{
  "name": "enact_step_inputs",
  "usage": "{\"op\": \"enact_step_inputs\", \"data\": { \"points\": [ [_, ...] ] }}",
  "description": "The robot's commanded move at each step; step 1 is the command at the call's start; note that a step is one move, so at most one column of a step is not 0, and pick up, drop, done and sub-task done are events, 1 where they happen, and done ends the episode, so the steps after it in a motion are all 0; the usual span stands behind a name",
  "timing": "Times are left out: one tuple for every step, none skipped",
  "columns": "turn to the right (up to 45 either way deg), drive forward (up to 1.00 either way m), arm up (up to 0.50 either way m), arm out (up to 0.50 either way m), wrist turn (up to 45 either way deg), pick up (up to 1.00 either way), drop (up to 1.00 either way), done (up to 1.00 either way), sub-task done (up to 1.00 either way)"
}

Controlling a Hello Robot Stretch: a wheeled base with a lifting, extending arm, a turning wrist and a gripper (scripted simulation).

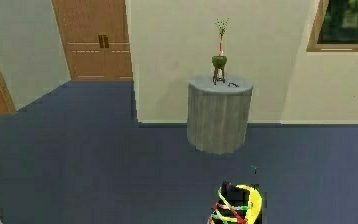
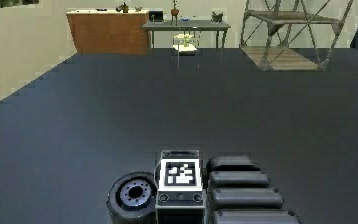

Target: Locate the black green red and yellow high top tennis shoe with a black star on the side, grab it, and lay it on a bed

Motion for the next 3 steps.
{"op": "enact_step_inputs", "data": {
  "points": [
    [0.0, 0.8, 0.0, 0.0, 0.0, 0.0, 0.0, 0.0, 0.0],
    [-24.0, 0.0, 0.0, 0.0, 0.0, 0.0, 0.0, 0.0, 0.0],
    [0.0, 0.65, 0.0, 0.0, 0.0, 0.0, 0.0, 0.0, 0.0]
  ]
}}
